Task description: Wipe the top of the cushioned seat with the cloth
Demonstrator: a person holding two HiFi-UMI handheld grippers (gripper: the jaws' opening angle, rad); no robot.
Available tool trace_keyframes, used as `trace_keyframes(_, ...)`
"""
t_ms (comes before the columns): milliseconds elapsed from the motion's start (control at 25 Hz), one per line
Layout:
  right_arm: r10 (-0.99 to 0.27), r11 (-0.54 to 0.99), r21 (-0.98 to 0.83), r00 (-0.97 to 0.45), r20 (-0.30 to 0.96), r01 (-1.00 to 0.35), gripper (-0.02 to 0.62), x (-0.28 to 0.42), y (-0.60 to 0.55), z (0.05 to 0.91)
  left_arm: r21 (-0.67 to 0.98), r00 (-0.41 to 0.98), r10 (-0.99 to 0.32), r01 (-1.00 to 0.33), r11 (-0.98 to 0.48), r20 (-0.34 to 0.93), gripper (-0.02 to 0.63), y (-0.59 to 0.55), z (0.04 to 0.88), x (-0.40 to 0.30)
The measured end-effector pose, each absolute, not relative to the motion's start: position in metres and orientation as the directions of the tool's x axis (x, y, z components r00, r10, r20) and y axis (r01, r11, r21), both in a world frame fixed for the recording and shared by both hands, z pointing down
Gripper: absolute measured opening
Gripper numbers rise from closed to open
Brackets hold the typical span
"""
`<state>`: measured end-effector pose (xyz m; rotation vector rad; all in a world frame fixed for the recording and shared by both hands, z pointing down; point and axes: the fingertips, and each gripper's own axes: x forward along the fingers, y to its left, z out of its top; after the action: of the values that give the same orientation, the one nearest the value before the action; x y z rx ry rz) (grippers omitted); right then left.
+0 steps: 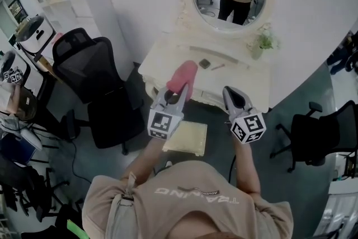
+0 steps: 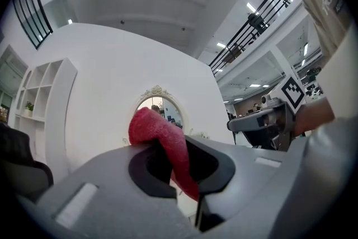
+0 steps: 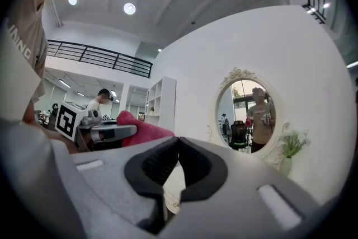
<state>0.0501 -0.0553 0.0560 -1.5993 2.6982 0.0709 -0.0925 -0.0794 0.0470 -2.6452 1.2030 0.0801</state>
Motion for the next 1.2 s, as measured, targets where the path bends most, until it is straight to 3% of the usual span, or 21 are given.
trace_keyframes(1200, -0.886, 0.464, 0.02, -0.464, -0.001, -0.886, 0.003, 0.044, -0.048, 0.077, -0.115, 0.682, -0.727, -0.73, -0.673, -0.074, 0.032, -0.082, 0.076, -0.098)
